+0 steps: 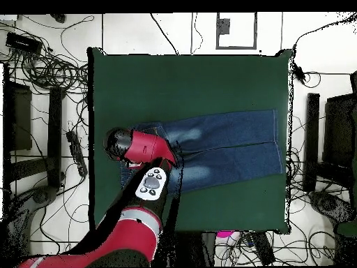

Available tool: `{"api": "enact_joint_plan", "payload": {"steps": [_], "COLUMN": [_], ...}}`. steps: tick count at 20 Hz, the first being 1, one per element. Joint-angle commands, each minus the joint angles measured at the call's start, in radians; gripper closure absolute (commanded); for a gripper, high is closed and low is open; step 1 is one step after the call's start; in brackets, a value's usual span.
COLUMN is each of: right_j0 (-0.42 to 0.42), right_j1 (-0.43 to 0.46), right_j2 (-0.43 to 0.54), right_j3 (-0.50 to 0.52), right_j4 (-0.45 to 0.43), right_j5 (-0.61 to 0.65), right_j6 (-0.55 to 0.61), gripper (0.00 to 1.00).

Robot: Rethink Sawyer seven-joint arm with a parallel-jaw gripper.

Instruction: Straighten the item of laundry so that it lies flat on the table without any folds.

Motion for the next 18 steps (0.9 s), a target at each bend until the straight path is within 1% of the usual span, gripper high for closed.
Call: {"api": "enact_joint_plan", "payload": {"steps": [1, 5, 7, 11, 12, 14, 18], "right_j0": [0.033, 0.065, 0.086, 0.102, 0.101, 0.105, 0.109], "right_j1": [-0.011, 0.001, 0.009, 0.008, 0.002, 0.004, -0.002], "right_j2": [-0.009, -0.021, -0.032, -0.049, -0.047, -0.051, -0.038], "right_j3": [-0.028, -0.064, -0.104, -0.177, -0.174, -0.200, -0.225], "right_j4": [-0.084, -0.080, -0.080, -0.081, -0.080, -0.087, -0.078], "right_j5": [-0.018, 0.008, 0.048, 0.145, 0.149, 0.161, 0.190], "right_j6": [0.053, 0.101, 0.132, 0.158, 0.153, 0.143, 0.160], "gripper": [0.00, 0.00, 0.00, 0.00, 0.00, 0.00, 0.00]}}
